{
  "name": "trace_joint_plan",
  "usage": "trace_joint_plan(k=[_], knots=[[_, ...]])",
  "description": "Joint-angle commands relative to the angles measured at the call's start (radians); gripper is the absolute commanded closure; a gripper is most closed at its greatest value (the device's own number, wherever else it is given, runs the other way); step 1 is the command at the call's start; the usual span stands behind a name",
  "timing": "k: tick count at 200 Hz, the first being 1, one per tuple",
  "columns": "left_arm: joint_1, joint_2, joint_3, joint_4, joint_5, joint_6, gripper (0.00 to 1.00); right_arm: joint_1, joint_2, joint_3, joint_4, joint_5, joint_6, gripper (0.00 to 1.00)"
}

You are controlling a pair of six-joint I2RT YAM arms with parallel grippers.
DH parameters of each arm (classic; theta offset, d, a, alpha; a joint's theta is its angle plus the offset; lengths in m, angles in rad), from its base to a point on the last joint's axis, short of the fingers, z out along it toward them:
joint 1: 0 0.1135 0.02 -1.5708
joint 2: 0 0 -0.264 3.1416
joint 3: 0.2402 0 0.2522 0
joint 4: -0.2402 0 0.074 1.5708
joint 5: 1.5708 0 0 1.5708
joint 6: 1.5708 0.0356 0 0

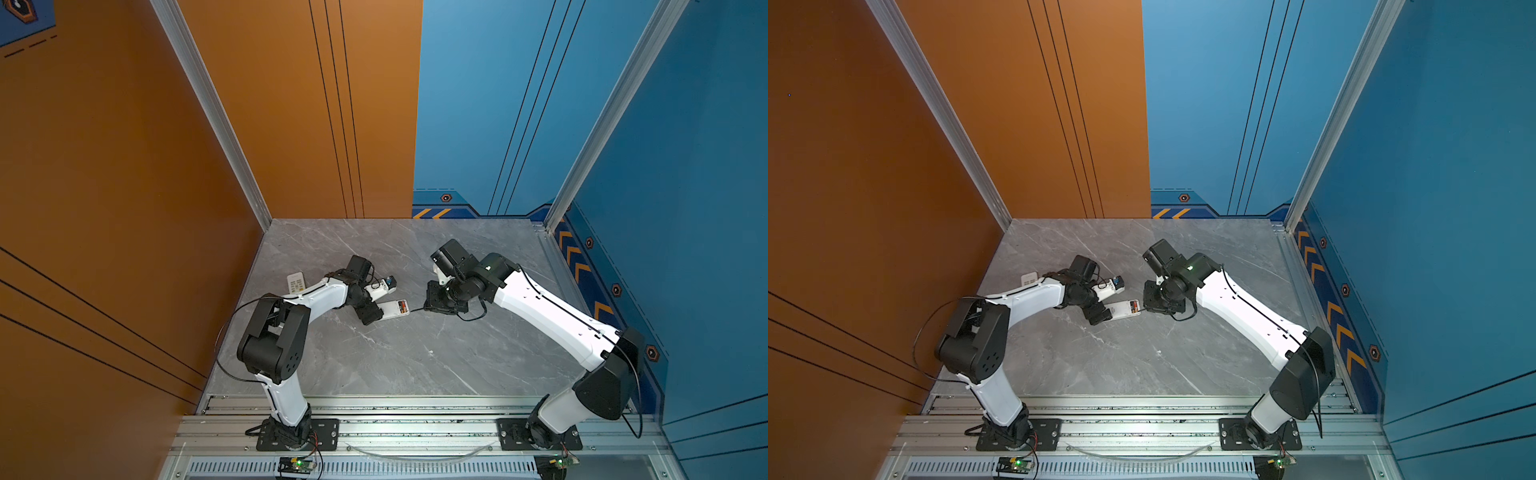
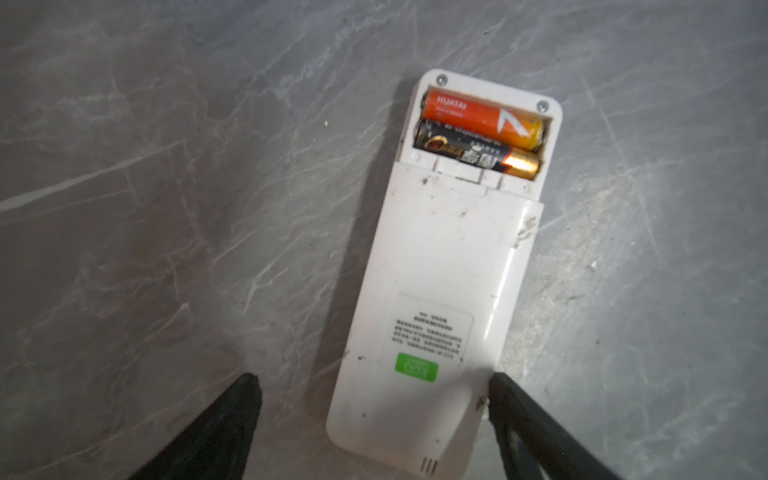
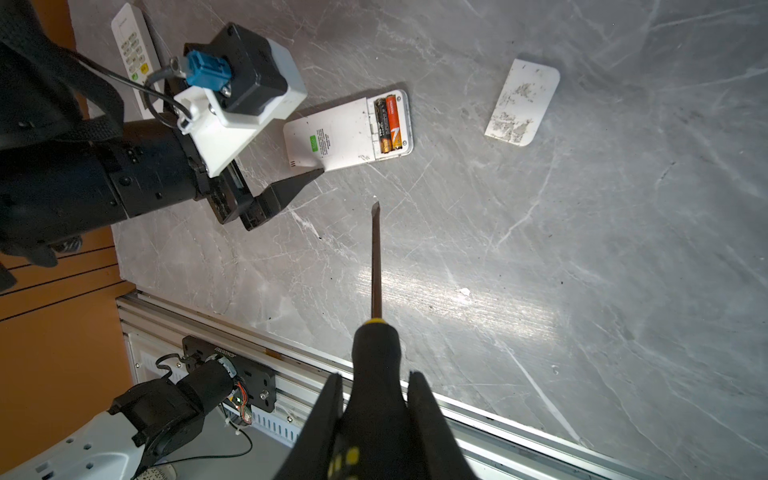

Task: Unload the batteries from the remote control
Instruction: 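Grasp the opened remote with the left gripper while the right gripper brings the screwdriver near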

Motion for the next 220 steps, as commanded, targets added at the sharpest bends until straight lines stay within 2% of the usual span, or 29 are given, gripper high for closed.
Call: trace_joint_plan(k=[1,29,32,48,86,135,145,181,220], knots=[[-0.009,0.025,0.018,-0.087,0.046,0.025,0.13,-0.006,-0.007,-0.005,0.024,0.008,-0.013,1.00],[-0.015,0.033,-0.008,-0.099,0.045,0.026,0.13,-0.015,-0.008,-0.007,0.024,0.007,-0.016,1.00],[-0.017,0.035,-0.011,-0.097,0.042,0.026,0.17,-0.015,-0.008,-0.007,0.024,0.006,-0.017,1.00],[-0.024,0.059,-0.004,-0.097,0.001,0.027,0.22,-0.018,-0.011,-0.006,0.023,0.005,-0.020,1.00],[-0.043,0.102,0.028,-0.097,-0.020,0.007,0.28,-0.020,-0.011,-0.008,0.023,0.004,-0.028,1.00],[-0.073,0.062,-0.021,-0.093,0.010,0.004,0.55,-0.026,-0.032,-0.048,0.023,0.031,-0.032,1.00],[-0.092,0.046,-0.040,-0.079,0.003,0.008,0.61,-0.030,-0.040,-0.067,0.023,0.037,-0.027,1.00],[-0.179,-0.003,-0.072,-0.049,-0.047,-0.013,0.72,-0.030,-0.103,-0.152,0.020,0.091,-0.010,1.00],[-0.316,-0.054,-0.141,-0.060,-0.095,-0.072,0.76,-0.020,-0.179,-0.235,-0.009,0.130,0.012,1.00]])
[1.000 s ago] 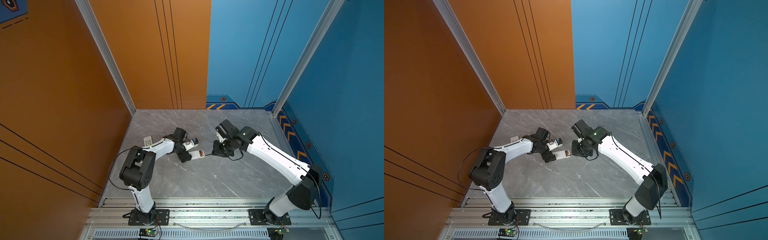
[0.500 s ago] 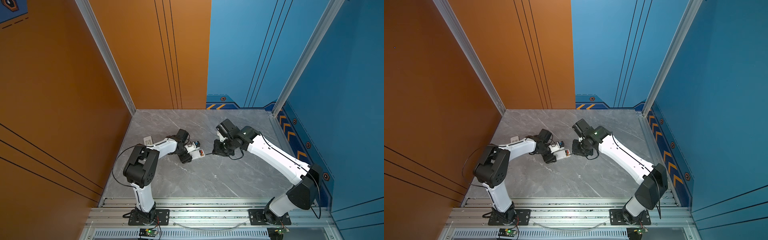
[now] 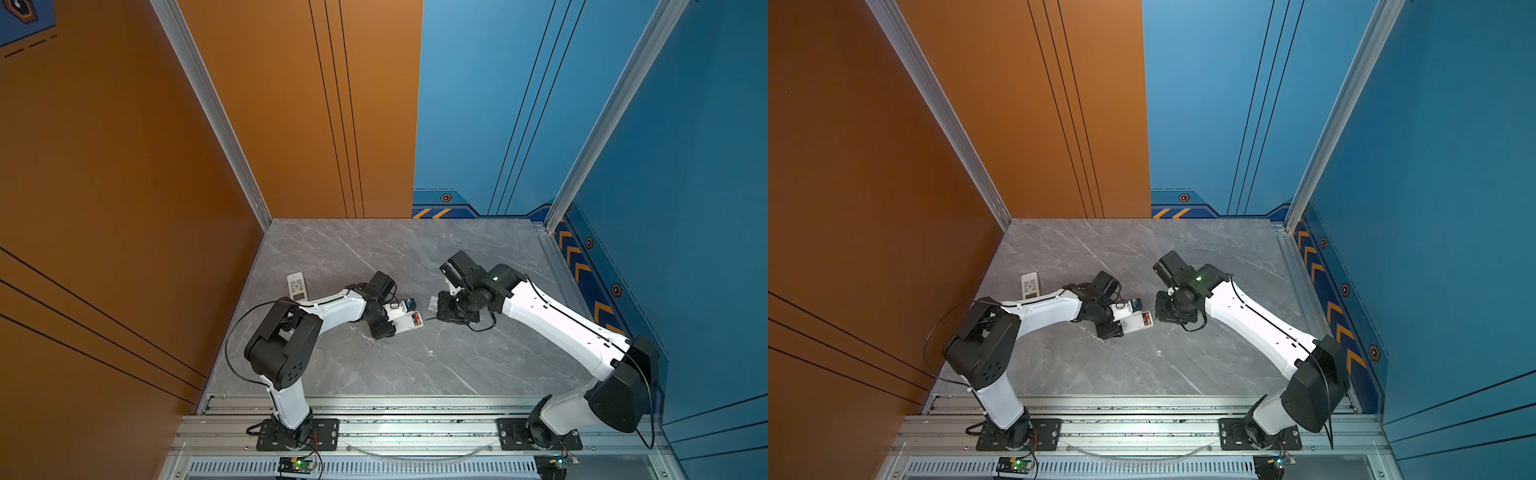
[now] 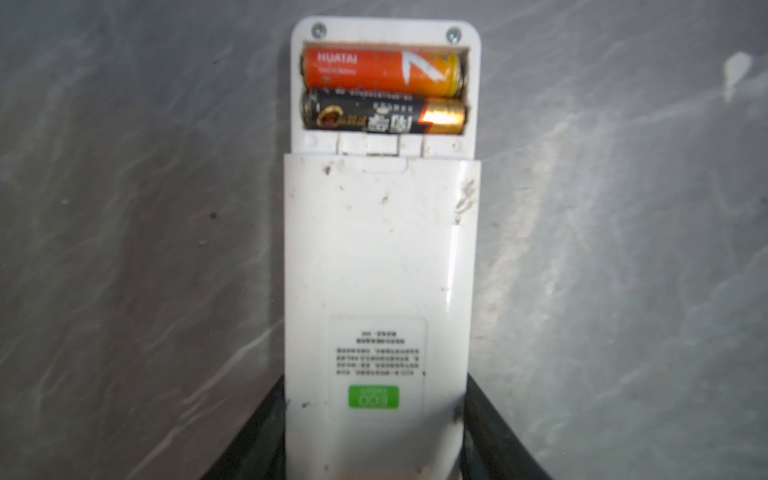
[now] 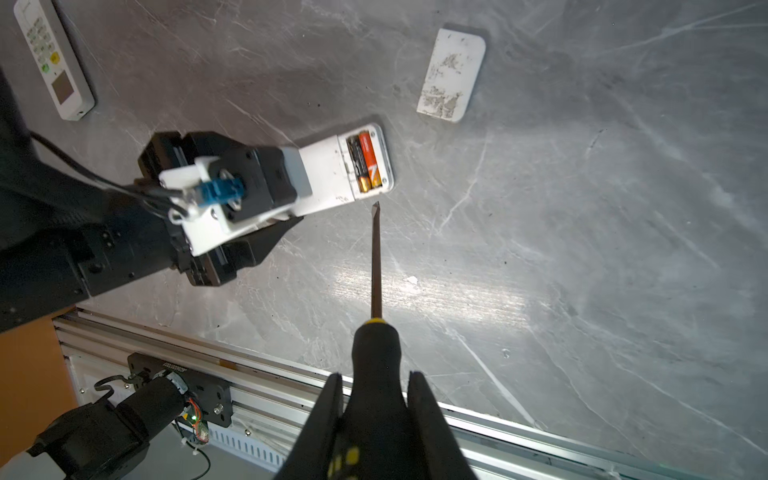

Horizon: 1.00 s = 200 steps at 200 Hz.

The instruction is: Unload the batteries from the remote control

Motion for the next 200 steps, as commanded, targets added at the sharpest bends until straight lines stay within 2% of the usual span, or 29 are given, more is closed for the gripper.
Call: trace_joint_plan(k=[1,49,130,200], knots=[[-0.078,-0.020,-0.051,-0.056,-0.042,-0.048,0.76,0.006,-0.057,-0.045,-0.030,0.064,0.019,1.00],[-0.166,-0.058,-0.129,-0.052,-0.119,-0.119,0.79,0.026,-0.075,-0.114,0.018,0.045,0.046,1.00],[-0.177,-0.065,-0.136,-0.037,-0.145,-0.129,0.80,0.060,-0.011,-0.110,0.044,-0.054,0.059,1.00],[-0.176,-0.061,-0.141,-0.037,-0.146,-0.134,0.80,0.086,0.013,-0.103,0.020,-0.049,0.075,1.00]])
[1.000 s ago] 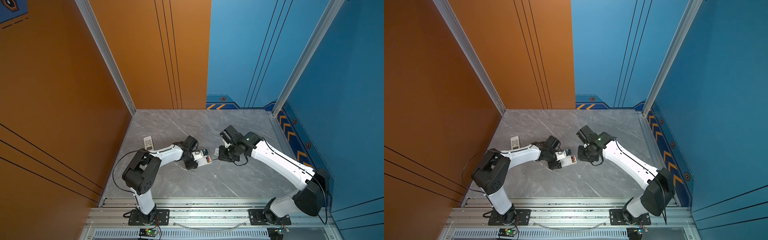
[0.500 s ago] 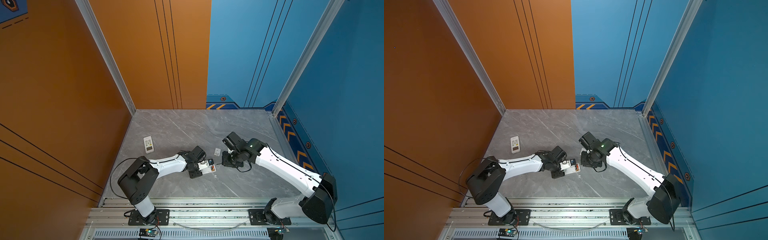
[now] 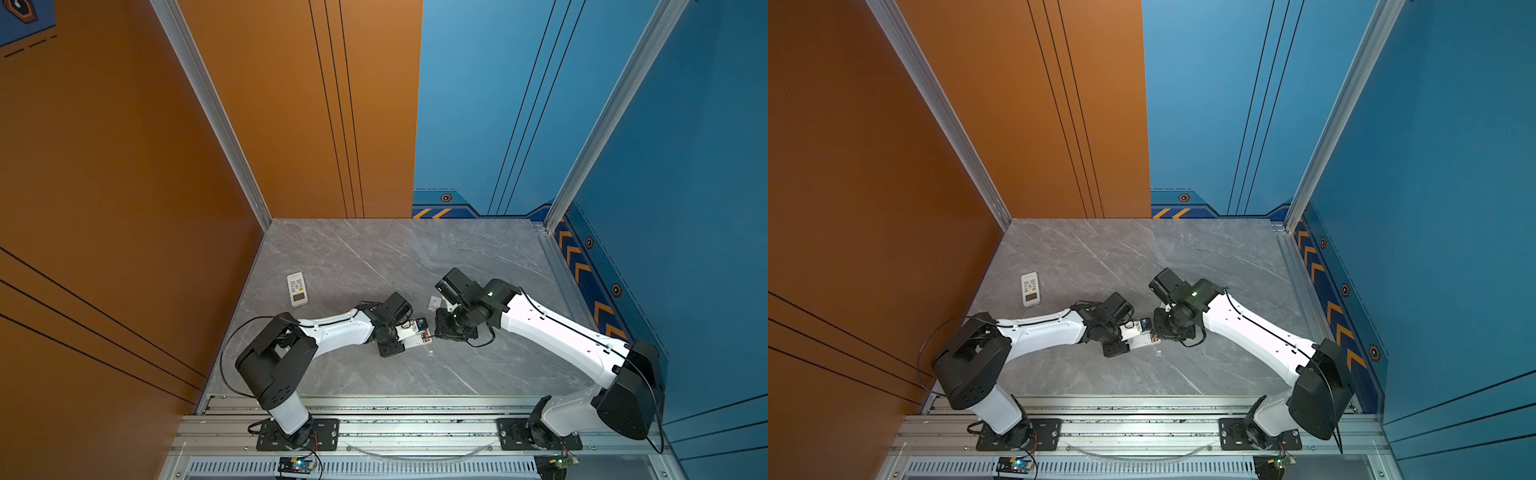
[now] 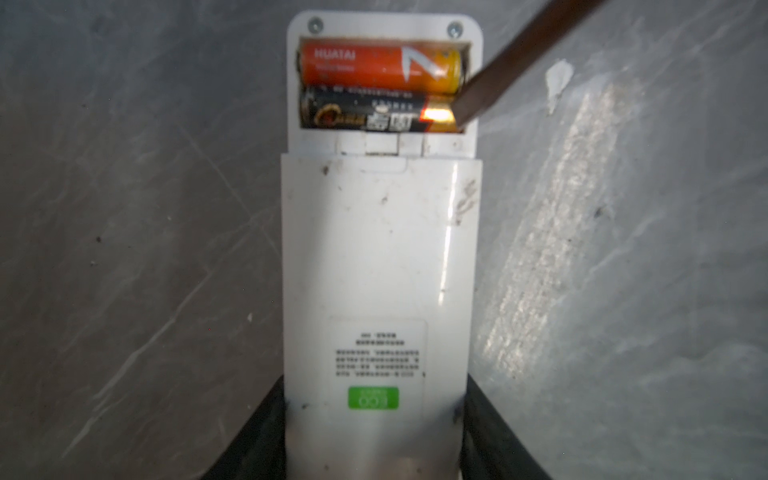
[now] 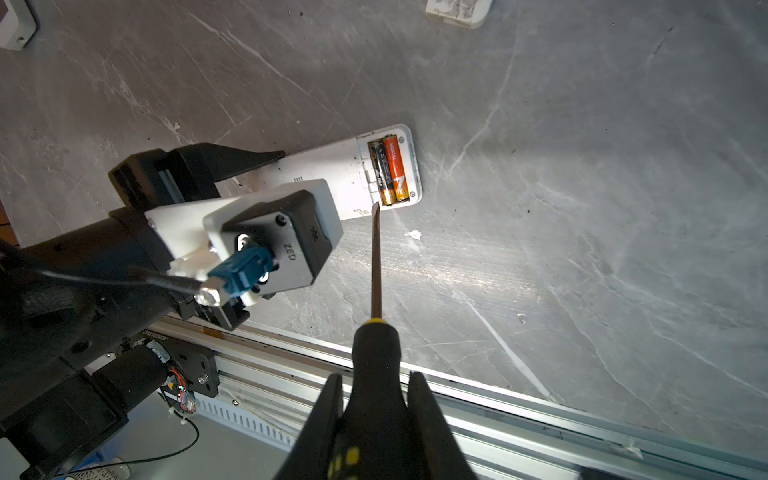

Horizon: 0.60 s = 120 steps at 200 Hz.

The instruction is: Unload the batteries from the remote control

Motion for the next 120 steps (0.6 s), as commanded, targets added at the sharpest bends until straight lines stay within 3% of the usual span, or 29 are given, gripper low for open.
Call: trace_joint_plan(k=[1,120], knots=[[-0.014,0.027,-0.041,-0.074,-0.026,-0.008,0.80,0.010,0.019,0.003,-0.018,0.001,0.018,1.00],[-0.014,0.026,-0.049,-0.075,-0.023,-0.008,0.81,-0.003,0.045,-0.001,-0.027,0.043,0.057,1.00]])
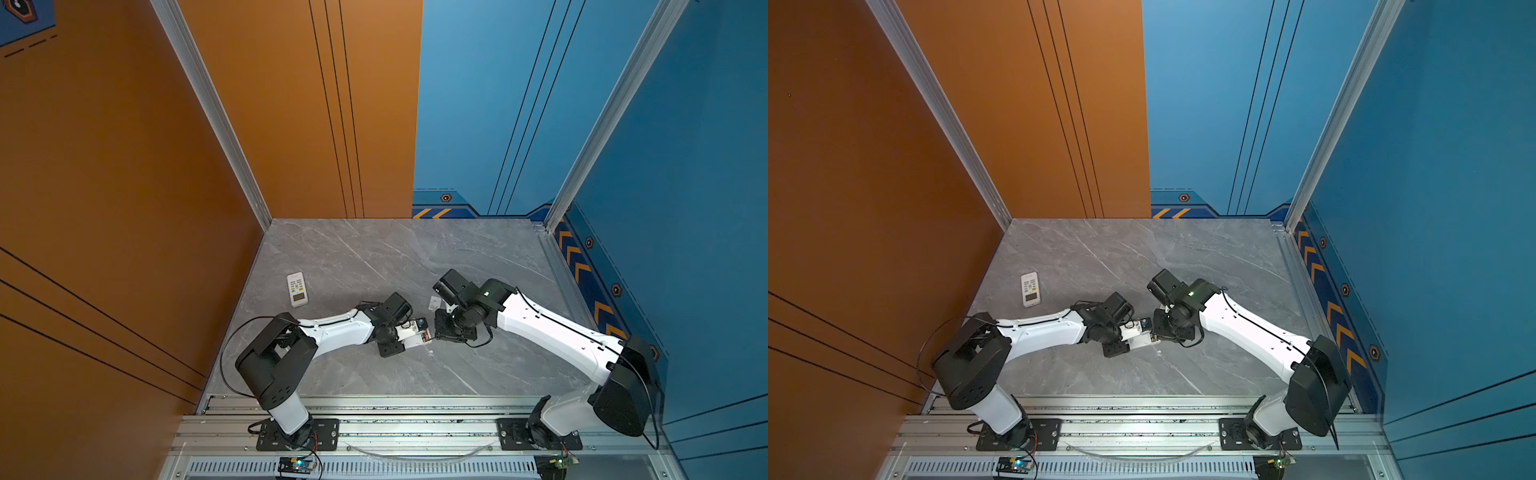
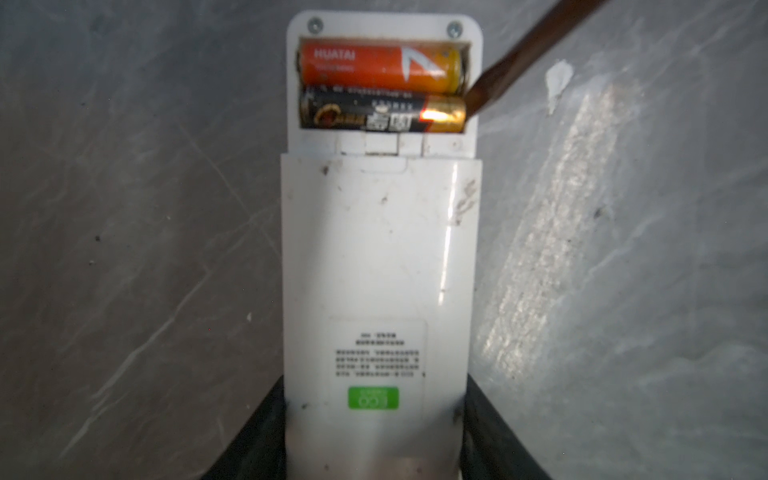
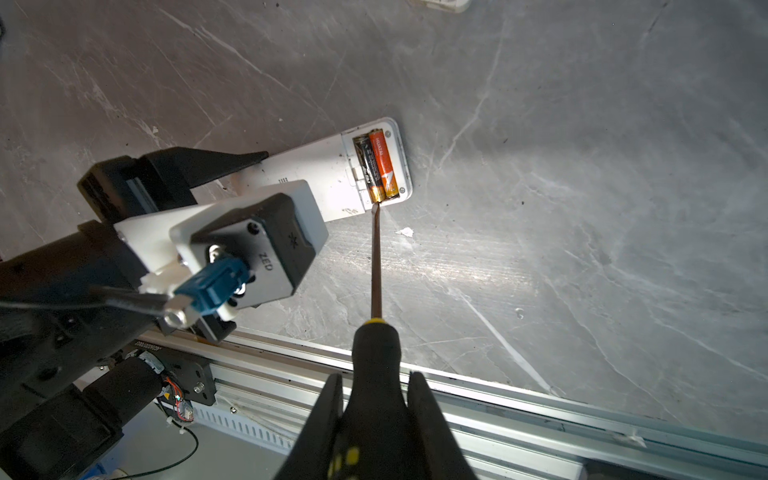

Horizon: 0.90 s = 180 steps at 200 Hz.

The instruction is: Unload the batteries from the remote control

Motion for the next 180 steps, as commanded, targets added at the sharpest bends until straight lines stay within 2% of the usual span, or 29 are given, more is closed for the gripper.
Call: trace_joint_plan(k=[1,132,180], knots=[[-0.013,0.026,-0.049,-0.076,-0.023,-0.007,0.81,-0.006,0.015,-0.001,-0.017,0.034,0.023,1.00],[-0.016,0.027,-0.056,-0.076,-0.018,-0.010,0.82,-0.001,0.037,-0.030,0.018,0.017,0.055,1.00],[-0.016,0.029,-0.054,-0.094,0.009,-0.002,0.84,0.041,0.009,-0.158,0.182,0.032,0.162,1.00]])
